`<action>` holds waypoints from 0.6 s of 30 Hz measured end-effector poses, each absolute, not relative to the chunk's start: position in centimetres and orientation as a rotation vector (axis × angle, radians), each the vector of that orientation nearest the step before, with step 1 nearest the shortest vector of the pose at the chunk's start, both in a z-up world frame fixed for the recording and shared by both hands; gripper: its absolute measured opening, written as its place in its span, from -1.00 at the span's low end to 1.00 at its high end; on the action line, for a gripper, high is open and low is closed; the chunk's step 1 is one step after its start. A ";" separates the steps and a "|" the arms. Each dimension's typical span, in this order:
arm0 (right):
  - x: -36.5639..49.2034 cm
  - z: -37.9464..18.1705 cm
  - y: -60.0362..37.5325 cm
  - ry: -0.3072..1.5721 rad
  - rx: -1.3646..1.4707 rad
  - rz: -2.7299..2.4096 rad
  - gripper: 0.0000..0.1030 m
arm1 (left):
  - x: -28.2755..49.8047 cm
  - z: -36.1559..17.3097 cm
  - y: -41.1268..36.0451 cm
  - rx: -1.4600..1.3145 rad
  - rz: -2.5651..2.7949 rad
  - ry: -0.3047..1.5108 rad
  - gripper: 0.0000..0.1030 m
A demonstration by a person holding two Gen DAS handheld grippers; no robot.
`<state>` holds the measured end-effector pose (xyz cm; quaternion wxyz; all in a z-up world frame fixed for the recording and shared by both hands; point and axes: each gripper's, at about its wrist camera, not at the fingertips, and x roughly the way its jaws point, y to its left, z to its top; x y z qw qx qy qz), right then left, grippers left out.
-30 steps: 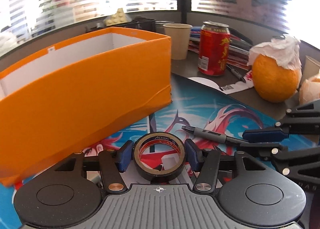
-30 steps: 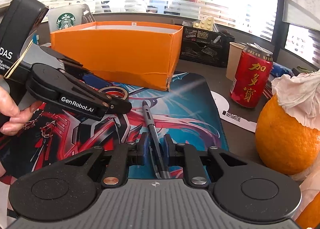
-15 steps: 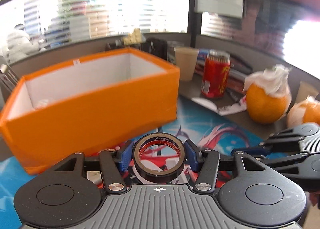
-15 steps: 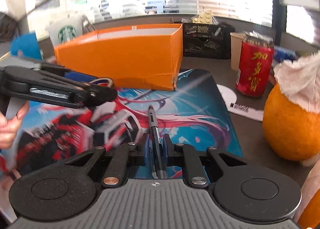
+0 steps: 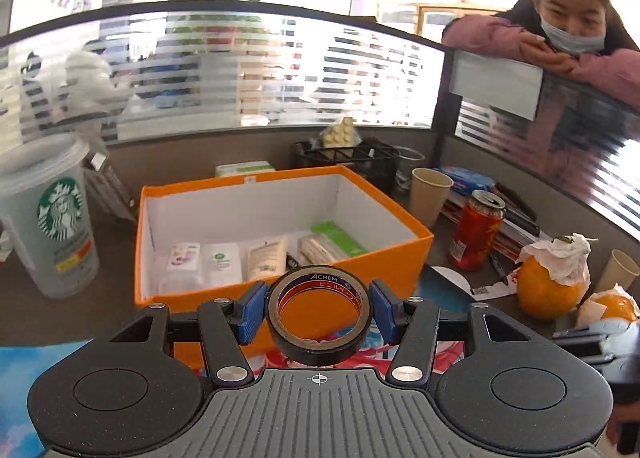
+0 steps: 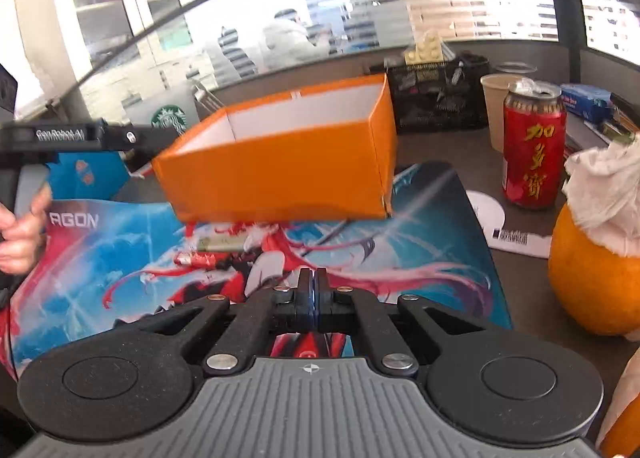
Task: Organize rigid objects
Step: 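Carry the tape roll with the left tool while the right tool carries the pen to the box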
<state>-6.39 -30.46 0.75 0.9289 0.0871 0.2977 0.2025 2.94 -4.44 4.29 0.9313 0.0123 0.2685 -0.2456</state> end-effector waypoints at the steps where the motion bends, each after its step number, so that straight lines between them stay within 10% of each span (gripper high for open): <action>1: -6.4 0.5 -30.2 0.625 0.190 0.417 -0.90 | 2.9 4.1 -4.3 0.013 -0.501 0.554 0.04; 7: -8.2 -0.6 -24.3 0.657 0.030 0.413 -0.11 | 2.8 3.4 -3.9 -0.011 -0.491 0.563 0.04; 18: -9.7 -2.9 -16.3 0.625 -0.332 0.355 -0.78 | 1.6 3.6 -1.0 -0.030 -0.444 0.534 0.04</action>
